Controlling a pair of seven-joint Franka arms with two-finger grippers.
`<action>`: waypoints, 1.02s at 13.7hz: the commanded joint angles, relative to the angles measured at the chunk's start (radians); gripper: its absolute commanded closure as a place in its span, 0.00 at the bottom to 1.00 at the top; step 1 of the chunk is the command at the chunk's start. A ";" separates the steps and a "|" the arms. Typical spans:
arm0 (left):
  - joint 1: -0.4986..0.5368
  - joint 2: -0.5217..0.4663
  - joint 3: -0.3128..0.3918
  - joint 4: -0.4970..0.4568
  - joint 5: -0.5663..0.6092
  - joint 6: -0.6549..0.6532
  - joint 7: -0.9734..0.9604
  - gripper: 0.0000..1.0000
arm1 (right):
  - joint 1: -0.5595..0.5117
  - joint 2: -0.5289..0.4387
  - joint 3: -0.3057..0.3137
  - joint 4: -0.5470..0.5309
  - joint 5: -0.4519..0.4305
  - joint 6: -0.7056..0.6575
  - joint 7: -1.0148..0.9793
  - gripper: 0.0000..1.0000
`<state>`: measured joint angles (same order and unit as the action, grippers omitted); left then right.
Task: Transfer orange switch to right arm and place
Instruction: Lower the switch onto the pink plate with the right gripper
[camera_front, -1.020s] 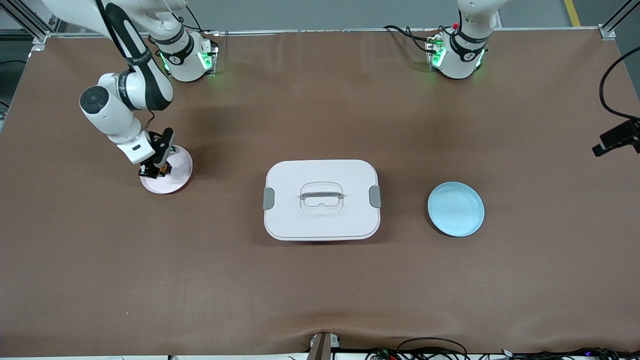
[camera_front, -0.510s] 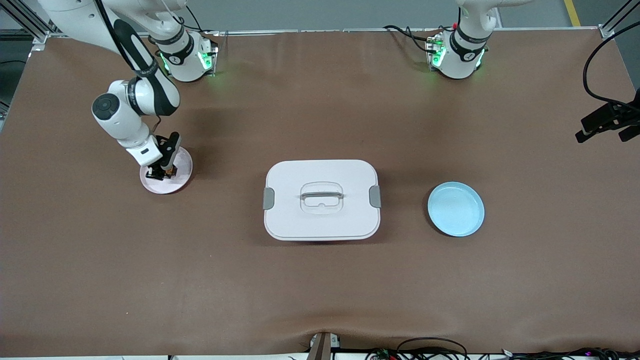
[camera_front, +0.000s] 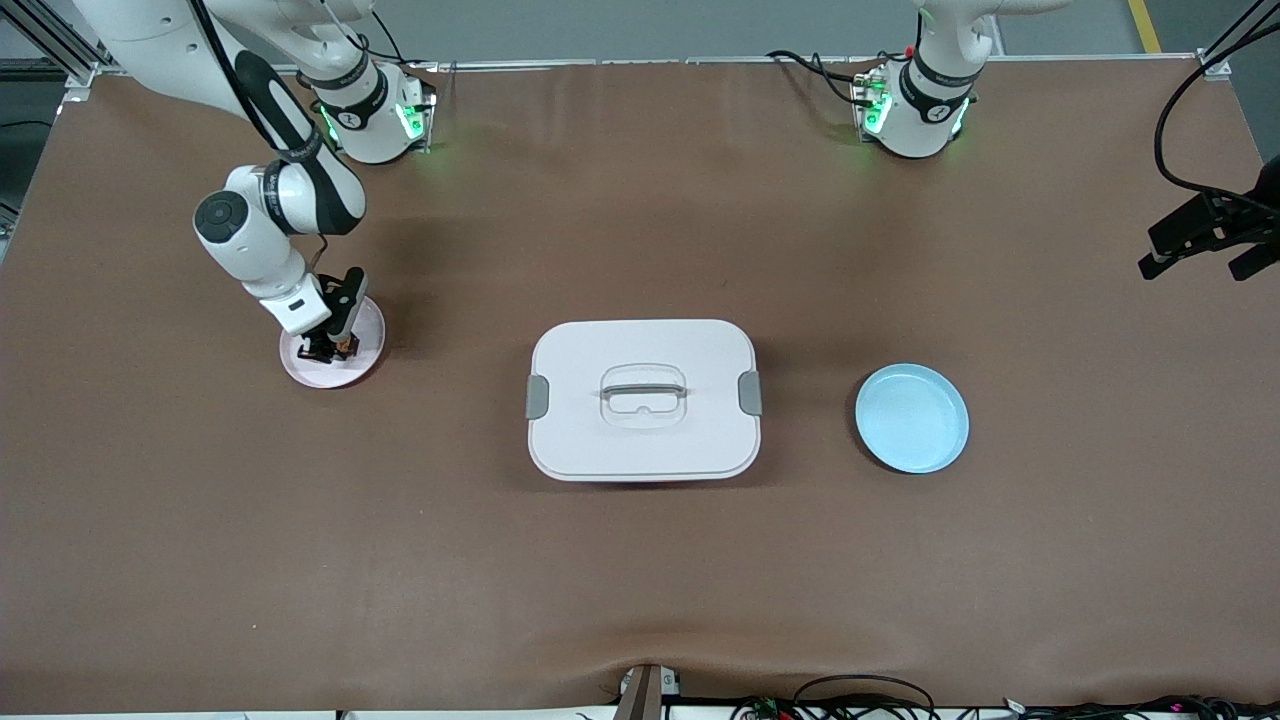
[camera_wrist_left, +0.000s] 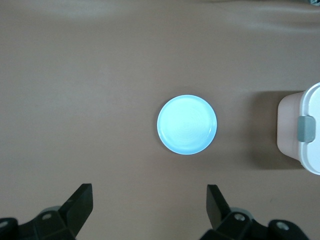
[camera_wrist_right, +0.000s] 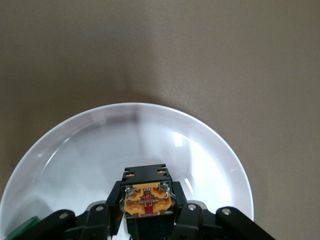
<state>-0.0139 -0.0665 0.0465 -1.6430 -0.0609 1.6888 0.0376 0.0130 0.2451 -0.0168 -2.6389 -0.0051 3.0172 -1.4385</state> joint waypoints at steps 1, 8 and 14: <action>-0.006 -0.004 -0.036 0.003 0.027 0.000 -0.038 0.00 | -0.013 0.033 0.012 0.010 -0.015 0.029 -0.003 0.01; -0.003 0.005 -0.042 0.008 0.052 -0.046 -0.030 0.00 | 0.015 -0.016 0.015 0.141 -0.003 -0.280 0.004 0.00; 0.005 0.051 -0.042 0.068 0.053 -0.083 -0.033 0.00 | 0.012 -0.035 0.012 0.316 0.026 -0.547 0.010 0.00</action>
<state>-0.0124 -0.0342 0.0065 -1.6180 -0.0232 1.6416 0.0084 0.0264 0.2361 -0.0029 -2.3922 0.0008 2.5897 -1.4347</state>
